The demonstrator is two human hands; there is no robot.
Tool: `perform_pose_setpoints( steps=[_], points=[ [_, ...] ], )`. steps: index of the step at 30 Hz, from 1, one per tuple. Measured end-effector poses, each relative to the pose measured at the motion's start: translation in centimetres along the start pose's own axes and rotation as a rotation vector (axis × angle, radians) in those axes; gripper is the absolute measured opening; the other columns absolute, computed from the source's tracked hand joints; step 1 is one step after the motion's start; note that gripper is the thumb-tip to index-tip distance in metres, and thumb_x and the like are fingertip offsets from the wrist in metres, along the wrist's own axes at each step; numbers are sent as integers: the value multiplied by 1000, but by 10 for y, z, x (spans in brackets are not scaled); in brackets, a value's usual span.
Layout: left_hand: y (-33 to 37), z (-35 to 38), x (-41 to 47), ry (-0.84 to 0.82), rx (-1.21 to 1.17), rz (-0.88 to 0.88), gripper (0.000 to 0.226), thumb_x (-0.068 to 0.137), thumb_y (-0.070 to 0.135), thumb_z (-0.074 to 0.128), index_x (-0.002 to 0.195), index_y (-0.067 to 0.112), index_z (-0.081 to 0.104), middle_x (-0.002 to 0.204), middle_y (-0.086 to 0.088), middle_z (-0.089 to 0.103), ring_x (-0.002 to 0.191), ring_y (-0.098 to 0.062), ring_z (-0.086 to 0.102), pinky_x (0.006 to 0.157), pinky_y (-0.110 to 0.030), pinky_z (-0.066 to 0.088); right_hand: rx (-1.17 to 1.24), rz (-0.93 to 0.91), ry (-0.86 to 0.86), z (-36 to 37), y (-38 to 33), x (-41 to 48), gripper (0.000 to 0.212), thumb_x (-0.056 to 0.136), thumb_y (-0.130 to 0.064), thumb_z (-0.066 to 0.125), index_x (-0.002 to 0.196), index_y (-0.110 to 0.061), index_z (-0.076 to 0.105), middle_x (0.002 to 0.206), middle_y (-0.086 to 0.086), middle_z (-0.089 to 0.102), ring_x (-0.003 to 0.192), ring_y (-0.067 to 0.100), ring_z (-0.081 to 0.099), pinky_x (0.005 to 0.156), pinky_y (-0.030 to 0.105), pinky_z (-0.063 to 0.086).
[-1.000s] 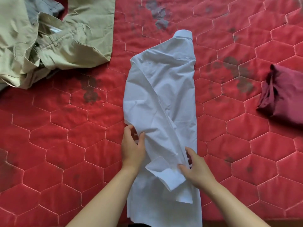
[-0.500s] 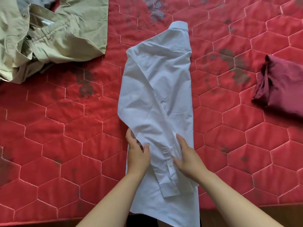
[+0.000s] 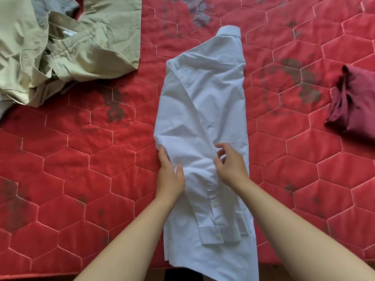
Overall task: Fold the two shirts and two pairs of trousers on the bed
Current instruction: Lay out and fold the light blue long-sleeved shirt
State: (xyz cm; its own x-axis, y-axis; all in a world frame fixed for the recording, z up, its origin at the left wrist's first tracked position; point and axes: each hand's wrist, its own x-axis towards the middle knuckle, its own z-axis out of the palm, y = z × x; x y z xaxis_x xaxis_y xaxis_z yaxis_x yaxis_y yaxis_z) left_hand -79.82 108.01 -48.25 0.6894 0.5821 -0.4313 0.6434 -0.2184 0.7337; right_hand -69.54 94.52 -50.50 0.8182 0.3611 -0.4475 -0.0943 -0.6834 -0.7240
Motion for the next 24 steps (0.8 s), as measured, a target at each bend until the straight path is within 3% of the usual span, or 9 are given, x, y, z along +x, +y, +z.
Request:
perform_pose_setpoints(
  steps=[1, 3, 5, 7, 12, 16, 20, 24],
  points=[
    [2, -3, 0, -33, -17, 18, 75, 91, 3, 47, 148, 20, 2, 152, -5, 27, 135, -19, 36, 108, -32, 34, 23, -4, 38, -5, 5, -13, 31, 86, -9, 57, 115, -16, 54, 85, -7, 56, 66, 5, 56, 65, 11, 44],
    [5, -6, -3, -106, -4, 3, 76, 91, 6, 49, 147, 29, 4, 144, -4, 39, 124, -21, 49, 95, -30, 42, 31, 21, 70, -15, 20, -46, 31, 84, -9, 58, 113, -20, 54, 85, -11, 56, 65, 2, 55, 58, 9, 42],
    [2, -5, -8, -177, 99, -25, 76, 90, 10, 51, 145, 32, 4, 135, -9, 48, 106, -28, 59, 76, -28, 43, -5, 57, 49, -22, 33, -73, 32, 85, -9, 58, 116, -19, 54, 92, -8, 56, 71, 4, 55, 61, 13, 42],
    [-4, -1, -13, -228, 216, -33, 78, 89, 14, 53, 146, 26, 1, 133, -12, 50, 100, -31, 60, 67, -25, 36, -33, 72, 38, -23, 42, -79, 34, 88, -13, 58, 121, -16, 51, 104, -3, 53, 77, 4, 54, 69, 18, 42],
    [-9, -2, -5, -206, 180, -107, 75, 90, 24, 53, 144, 19, 1, 139, -10, 47, 112, -35, 56, 84, -37, 46, 43, 157, 29, -11, 27, -47, 56, 84, -41, 62, 132, -21, 40, 113, -5, 49, 90, 11, 56, 76, 23, 41],
    [-10, -5, -4, -244, 188, -131, 74, 90, 19, 52, 145, 22, 3, 134, -12, 51, 107, -36, 57, 77, -31, 42, -50, 213, -27, 2, 26, -56, 82, 74, -53, 67, 140, -23, 28, 119, -4, 48, 109, 11, 47, 86, 24, 35],
    [-9, -7, -20, -323, 196, -115, 75, 91, 19, 52, 146, 20, 2, 146, -10, 38, 119, -34, 51, 80, -25, 35, -141, 283, -37, 3, 35, -84, 86, 75, -47, 70, 142, -14, 26, 137, 6, 45, 125, 23, 44, 97, 31, 37],
    [-10, -9, -31, -335, 165, -33, 71, 92, 19, 52, 148, 17, 8, 151, -4, 30, 129, -27, 43, 92, -23, 33, -104, 227, 74, 5, 39, -101, 59, 81, -24, 67, 134, -17, 39, 107, 5, 63, 100, 25, 59, 78, 29, 43]
  ],
)
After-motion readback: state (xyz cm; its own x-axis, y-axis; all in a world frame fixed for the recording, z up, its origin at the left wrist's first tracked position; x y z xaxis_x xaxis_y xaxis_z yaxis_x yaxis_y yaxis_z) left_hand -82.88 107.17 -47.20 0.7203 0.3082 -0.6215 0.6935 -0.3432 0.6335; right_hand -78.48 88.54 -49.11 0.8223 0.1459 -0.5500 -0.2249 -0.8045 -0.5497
